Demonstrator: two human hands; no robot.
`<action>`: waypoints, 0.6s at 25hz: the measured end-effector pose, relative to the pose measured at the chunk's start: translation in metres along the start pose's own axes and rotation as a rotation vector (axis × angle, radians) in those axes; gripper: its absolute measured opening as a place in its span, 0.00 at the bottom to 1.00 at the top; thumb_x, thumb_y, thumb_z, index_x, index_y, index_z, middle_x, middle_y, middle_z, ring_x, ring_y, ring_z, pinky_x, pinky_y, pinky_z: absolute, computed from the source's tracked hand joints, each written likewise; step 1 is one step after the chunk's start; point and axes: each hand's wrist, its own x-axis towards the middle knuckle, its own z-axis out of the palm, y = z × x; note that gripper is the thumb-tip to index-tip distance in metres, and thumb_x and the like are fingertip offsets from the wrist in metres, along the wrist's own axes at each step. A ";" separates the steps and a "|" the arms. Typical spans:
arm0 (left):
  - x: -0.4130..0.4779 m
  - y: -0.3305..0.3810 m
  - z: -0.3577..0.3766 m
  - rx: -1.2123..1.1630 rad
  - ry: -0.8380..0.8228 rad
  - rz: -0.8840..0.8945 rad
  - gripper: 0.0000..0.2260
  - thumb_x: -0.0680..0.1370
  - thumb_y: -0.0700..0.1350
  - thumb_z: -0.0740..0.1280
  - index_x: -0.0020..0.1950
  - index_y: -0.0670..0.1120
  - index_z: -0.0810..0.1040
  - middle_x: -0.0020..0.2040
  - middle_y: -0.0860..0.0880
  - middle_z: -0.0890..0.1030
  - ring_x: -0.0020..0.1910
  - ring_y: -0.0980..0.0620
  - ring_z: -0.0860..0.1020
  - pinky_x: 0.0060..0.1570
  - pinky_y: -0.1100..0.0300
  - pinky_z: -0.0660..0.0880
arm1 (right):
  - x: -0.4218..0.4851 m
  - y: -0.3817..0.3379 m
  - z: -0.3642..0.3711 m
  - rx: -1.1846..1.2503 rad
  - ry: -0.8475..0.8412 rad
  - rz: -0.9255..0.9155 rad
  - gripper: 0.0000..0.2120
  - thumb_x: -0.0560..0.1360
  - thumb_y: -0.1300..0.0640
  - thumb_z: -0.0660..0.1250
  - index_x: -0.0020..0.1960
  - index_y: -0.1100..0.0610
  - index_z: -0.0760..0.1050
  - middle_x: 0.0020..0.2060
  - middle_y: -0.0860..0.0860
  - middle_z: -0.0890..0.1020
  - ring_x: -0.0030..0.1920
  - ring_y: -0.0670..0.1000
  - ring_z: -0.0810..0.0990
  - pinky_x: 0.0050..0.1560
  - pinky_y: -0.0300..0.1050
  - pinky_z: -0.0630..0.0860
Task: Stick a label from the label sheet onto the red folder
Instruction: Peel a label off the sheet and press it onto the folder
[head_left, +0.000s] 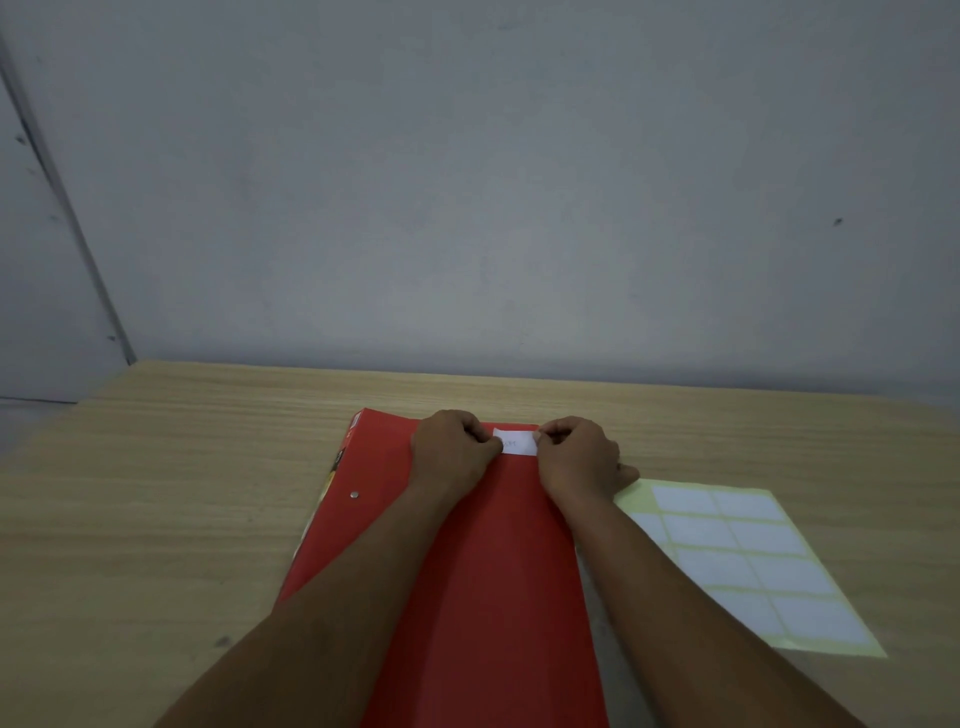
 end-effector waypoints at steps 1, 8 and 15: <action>0.000 -0.001 0.000 -0.002 0.004 0.000 0.08 0.71 0.45 0.74 0.32 0.50 0.80 0.28 0.56 0.77 0.31 0.59 0.75 0.42 0.60 0.72 | -0.001 0.001 0.001 0.005 0.005 -0.017 0.03 0.75 0.49 0.69 0.43 0.45 0.80 0.38 0.40 0.78 0.58 0.52 0.75 0.56 0.52 0.58; 0.000 -0.001 0.003 -0.011 0.014 -0.018 0.06 0.70 0.45 0.74 0.33 0.47 0.82 0.29 0.54 0.79 0.32 0.57 0.77 0.39 0.59 0.73 | -0.005 0.003 0.001 0.013 0.044 -0.067 0.02 0.75 0.49 0.69 0.44 0.45 0.80 0.38 0.41 0.80 0.57 0.51 0.75 0.54 0.51 0.57; 0.000 -0.003 0.003 -0.018 0.015 -0.032 0.10 0.69 0.44 0.75 0.30 0.50 0.78 0.27 0.55 0.76 0.29 0.60 0.74 0.33 0.63 0.67 | -0.007 0.004 0.001 -0.009 0.063 -0.108 0.01 0.75 0.51 0.68 0.45 0.45 0.79 0.38 0.41 0.81 0.55 0.49 0.74 0.54 0.52 0.58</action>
